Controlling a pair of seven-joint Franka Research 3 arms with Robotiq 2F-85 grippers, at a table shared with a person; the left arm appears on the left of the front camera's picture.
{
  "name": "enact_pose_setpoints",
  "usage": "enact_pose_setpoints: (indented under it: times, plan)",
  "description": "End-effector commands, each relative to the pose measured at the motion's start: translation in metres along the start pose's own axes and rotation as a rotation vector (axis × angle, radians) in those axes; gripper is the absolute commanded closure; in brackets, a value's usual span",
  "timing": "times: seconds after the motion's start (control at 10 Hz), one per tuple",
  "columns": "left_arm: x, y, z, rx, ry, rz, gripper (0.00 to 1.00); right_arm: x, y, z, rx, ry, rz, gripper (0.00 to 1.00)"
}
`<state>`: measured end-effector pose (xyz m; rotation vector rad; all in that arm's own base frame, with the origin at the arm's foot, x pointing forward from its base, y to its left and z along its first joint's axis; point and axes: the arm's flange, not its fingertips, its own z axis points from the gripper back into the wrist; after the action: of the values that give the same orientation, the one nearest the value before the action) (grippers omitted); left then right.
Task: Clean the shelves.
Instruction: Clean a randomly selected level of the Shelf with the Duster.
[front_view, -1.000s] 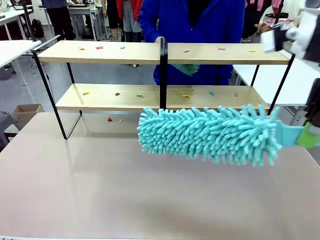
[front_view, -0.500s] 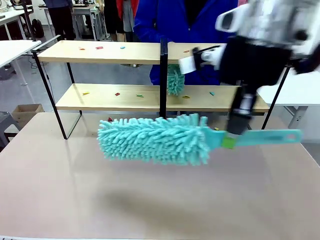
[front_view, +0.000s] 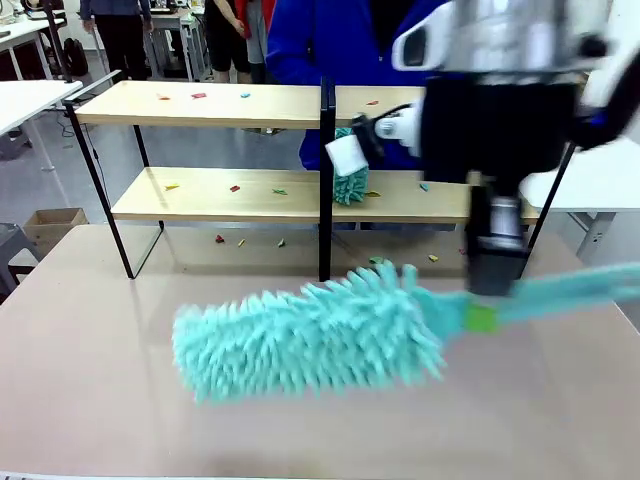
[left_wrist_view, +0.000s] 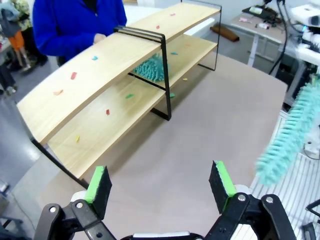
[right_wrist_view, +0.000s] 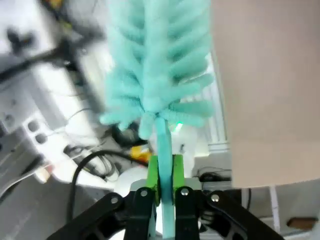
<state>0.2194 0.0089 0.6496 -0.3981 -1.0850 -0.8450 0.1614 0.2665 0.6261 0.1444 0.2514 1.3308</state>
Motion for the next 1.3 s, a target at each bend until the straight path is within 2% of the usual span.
enact_pose_setpoints:
  times: [0.0,0.1,0.2,0.3,0.4,0.5,0.6,0.8,0.9,1.0,1.1,1.2]
  plan:
    - [0.000,0.001,-0.001,-0.002,0.000,0.002,0.00,-0.035,0.036,-0.002,0.039,-0.013,0.165,0.88]
    - [0.000,0.001,-0.001,-0.002,0.000,0.002,0.00,-0.035,0.038,-0.005,0.016,-0.042,0.155,0.88]
    - [0.000,0.001,-0.001,-0.002,0.000,0.002,0.00,-0.031,0.031,-0.005,-0.076,-0.062,0.084,0.88]
    - [0.000,0.001,-0.001,-0.002,0.000,0.002,0.00,-0.037,0.046,0.003,0.015,0.000,0.142,0.88]
    - [0.000,0.001,-0.001,-0.002,0.000,0.002,0.00,-0.041,0.046,0.004,-0.016,-0.025,0.132,0.88]
    - [0.000,0.001,-0.001,-0.002,0.000,0.002,0.00,-0.022,0.024,0.004,-0.024,-0.100,-0.004,0.88]
    - [0.000,0.001,-0.001,-0.002,0.000,0.002,0.00,0.026,0.007,0.008,-0.079,-0.218,-0.139,0.88]
    - [0.000,0.001,-0.001,-0.002,0.000,0.002,0.00,0.110,-0.023,0.000,-0.041,-0.182,-0.312,0.88]
    - [0.000,0.001,-0.001,-0.002,0.000,0.002,0.00,0.138,-0.035,-0.008,-0.073,-0.170,-0.442,0.88]
    - [0.000,0.001,-0.001,-0.002,0.000,0.002,0.00,0.152,-0.040,-0.011,-0.136,-0.159,-0.496,0.88]
    - [0.000,0.001,-0.001,-0.002,0.000,0.002,0.00,0.142,-0.034,-0.005,-0.225,-0.126,-0.396,0.88]
    - [0.000,0.001,-0.001,-0.002,0.000,0.002,0.00,0.133,-0.042,-0.026,-0.078,-0.211,-0.389,0.88]
